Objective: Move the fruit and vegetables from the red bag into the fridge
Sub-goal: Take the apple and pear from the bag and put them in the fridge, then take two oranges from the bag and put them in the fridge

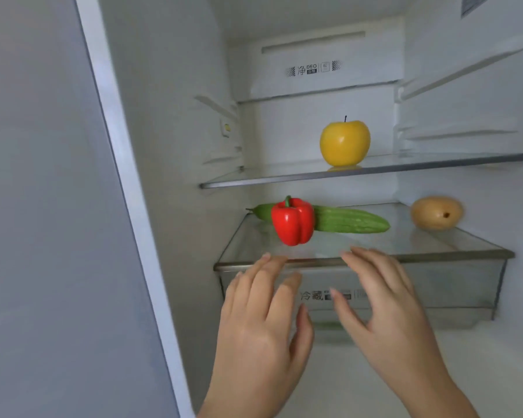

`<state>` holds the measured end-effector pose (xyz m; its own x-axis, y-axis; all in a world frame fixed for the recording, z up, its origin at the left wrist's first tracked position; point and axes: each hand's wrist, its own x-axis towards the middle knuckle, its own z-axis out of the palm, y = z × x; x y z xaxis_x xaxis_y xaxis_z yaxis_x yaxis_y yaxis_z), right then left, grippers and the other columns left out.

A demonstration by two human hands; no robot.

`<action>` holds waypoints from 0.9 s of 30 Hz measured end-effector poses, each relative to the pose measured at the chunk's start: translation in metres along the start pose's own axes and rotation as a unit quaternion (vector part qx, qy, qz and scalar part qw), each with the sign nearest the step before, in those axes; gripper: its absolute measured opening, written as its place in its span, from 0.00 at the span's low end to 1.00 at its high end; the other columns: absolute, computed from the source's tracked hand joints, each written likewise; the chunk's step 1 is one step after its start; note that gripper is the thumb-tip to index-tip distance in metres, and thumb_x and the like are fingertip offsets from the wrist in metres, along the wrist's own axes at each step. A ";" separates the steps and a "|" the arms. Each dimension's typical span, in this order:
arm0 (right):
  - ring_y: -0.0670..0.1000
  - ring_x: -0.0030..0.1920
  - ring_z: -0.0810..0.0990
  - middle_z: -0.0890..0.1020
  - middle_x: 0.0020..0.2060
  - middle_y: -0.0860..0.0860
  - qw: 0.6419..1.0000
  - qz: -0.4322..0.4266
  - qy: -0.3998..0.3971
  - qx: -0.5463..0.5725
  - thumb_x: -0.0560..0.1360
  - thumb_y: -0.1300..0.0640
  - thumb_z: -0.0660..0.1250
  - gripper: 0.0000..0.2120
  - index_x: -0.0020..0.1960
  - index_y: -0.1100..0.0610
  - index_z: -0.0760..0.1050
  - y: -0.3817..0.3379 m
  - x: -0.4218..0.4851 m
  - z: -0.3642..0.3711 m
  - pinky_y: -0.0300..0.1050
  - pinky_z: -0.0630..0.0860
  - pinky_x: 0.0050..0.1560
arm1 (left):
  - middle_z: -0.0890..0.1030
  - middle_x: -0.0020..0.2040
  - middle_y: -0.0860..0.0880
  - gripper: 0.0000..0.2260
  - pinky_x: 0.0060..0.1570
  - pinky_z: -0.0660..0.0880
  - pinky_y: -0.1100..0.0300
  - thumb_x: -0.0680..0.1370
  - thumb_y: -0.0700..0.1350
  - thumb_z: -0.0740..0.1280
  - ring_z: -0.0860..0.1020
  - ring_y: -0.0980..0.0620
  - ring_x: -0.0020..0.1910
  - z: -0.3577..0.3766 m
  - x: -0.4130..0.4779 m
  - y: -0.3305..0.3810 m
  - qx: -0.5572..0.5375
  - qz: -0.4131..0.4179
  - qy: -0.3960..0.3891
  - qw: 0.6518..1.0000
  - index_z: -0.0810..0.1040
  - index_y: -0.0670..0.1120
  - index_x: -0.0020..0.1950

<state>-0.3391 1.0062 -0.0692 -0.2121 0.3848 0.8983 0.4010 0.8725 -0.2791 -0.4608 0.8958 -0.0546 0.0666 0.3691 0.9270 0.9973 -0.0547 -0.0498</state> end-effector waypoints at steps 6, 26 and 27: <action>0.58 0.59 0.75 0.78 0.56 0.54 0.997 -0.030 -0.055 0.047 0.72 0.49 0.61 0.20 0.58 0.59 0.76 -0.055 -0.040 0.019 0.53 0.70 0.57 | 0.79 0.56 0.43 0.10 0.51 0.74 0.46 0.74 0.42 0.62 0.75 0.45 0.59 -0.044 -0.051 -0.011 0.030 -0.044 -0.010 0.999 0.73 0.44 0.54; 0.54 0.62 0.72 0.78 0.58 0.53 0.805 -0.273 -0.278 0.447 0.74 0.48 0.59 0.19 0.61 0.57 0.74 -0.264 -0.166 0.034 0.50 0.72 0.59 | 0.79 0.56 0.43 0.12 0.56 0.70 0.50 0.74 0.42 0.62 0.74 0.45 0.59 -0.259 -0.205 0.078 0.473 -0.398 -0.057 0.784 0.79 0.39 0.53; 0.54 0.62 0.72 0.78 0.58 0.54 0.783 -0.287 -0.289 0.469 0.74 0.49 0.59 0.19 0.61 0.57 0.74 -0.280 -0.177 0.027 0.50 0.72 0.59 | 0.79 0.56 0.43 0.12 0.56 0.71 0.49 0.74 0.42 0.61 0.74 0.45 0.59 -0.273 -0.213 0.092 0.495 -0.415 -0.054 0.761 0.79 0.39 0.53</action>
<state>-0.4377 0.7020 -0.1591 -0.5943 -0.3168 0.7392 -0.6828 0.6844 -0.2556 -0.3921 0.5584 -0.1551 -0.6508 -0.0273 0.7588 0.2292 0.9457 0.2306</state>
